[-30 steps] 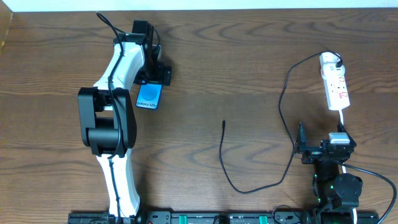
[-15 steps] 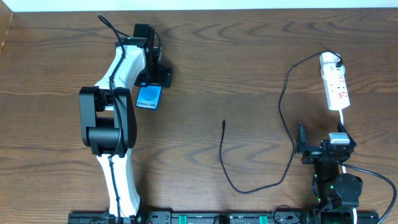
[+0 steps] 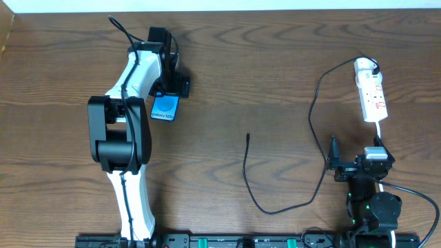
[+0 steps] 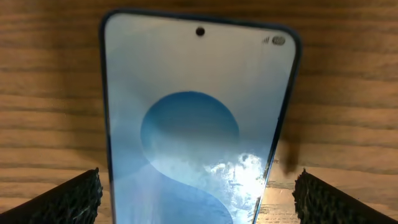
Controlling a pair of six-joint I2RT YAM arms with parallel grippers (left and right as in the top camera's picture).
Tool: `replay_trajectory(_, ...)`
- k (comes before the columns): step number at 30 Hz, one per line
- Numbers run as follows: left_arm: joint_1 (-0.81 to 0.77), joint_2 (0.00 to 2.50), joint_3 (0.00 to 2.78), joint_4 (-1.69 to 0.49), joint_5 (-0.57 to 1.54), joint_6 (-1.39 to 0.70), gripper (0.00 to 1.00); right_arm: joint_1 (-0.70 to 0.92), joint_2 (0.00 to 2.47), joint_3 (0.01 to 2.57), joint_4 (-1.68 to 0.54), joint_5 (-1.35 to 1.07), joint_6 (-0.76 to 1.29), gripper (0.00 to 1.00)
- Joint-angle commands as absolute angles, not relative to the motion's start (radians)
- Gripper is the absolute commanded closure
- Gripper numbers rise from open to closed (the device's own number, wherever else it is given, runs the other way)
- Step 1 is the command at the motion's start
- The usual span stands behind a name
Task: Plug charger to phone and switch on socket
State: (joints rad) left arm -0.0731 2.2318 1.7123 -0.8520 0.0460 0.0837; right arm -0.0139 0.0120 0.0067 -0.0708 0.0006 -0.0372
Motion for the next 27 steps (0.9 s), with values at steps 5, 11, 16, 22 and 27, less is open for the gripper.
replay_trajectory(5,-0.069,2.245,1.685,-0.849,0.033,0.094,0.02,-0.02,0.006,0.006,-0.075,0.009,-0.046,0.01)
replay_trajectory(11,-0.069,2.245,1.685,-0.849,0.033,0.094,0.02,-0.02,0.006,0.006,-0.075,0.009,-0.046,0.01)
replay_trajectory(16,-0.069,2.245,1.685,-0.849,0.033,0.094,0.02,-0.02,0.006,0.006,-0.075,0.009,-0.046,0.01)
replay_trajectory(22,-0.069,2.245,1.685,-0.847,0.033,0.094,0.02,-0.02,0.006,0.006,-0.075,0.009,-0.046,0.01)
replay_trajectory(27,-0.069,2.245,1.685,-0.848,0.033,0.094,0.01,-0.02,0.006,0.006,-0.075,0.009,-0.046,0.01)
